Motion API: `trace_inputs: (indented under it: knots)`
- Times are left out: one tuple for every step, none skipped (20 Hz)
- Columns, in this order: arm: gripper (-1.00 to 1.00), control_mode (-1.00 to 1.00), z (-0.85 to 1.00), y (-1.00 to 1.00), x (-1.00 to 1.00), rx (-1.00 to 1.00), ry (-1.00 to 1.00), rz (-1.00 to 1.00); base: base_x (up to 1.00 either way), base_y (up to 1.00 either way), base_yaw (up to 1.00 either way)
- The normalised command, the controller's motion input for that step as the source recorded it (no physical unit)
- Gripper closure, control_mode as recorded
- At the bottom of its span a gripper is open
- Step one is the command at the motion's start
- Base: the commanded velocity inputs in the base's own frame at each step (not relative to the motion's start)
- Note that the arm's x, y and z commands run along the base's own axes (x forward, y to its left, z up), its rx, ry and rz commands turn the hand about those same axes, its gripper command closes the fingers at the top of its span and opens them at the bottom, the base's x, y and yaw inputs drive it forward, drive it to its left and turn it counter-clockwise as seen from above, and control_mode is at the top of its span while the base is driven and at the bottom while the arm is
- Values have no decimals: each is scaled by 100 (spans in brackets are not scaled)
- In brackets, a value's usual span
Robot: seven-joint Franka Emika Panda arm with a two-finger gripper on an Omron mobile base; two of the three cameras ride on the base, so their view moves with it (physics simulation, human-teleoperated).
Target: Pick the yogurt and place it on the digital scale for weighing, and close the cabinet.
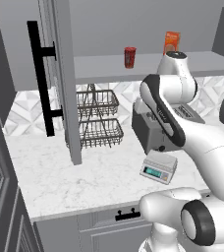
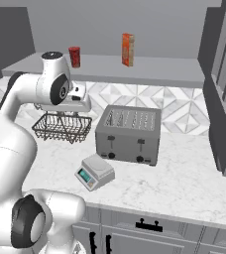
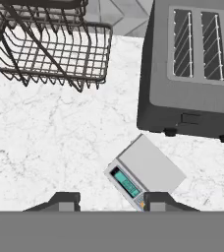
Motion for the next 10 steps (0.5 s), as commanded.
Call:
trace_inputs:
  knots:
    - [-100,-100,0,0,-4,0,0,0,0,0,0]
    - [-100,-100,0,0,-15,0,0,0,0,0,0]
    - [-100,-100,0,0,-35,0,-6,0,0,0,0]
    - [-100,-100,0,0,-46,0,-5,0,0,0,0]
    - [-100,-100,0,0,-63,0,-12,0,0,0,0]
    - [-100,-100,0,0,-74,0,-10,0,0,0,0]
    - [-100,-100,0,0,-80,0,-12,0,0,0,0]
    - [-100,-100,0,0,-81,0,-19,0,0,0,0]
    - [-100,-100,13,0,-86,0,-31,0,0,0,0]
    - [-100,-100,17,0,-79,0,-37,0,0,0,0]
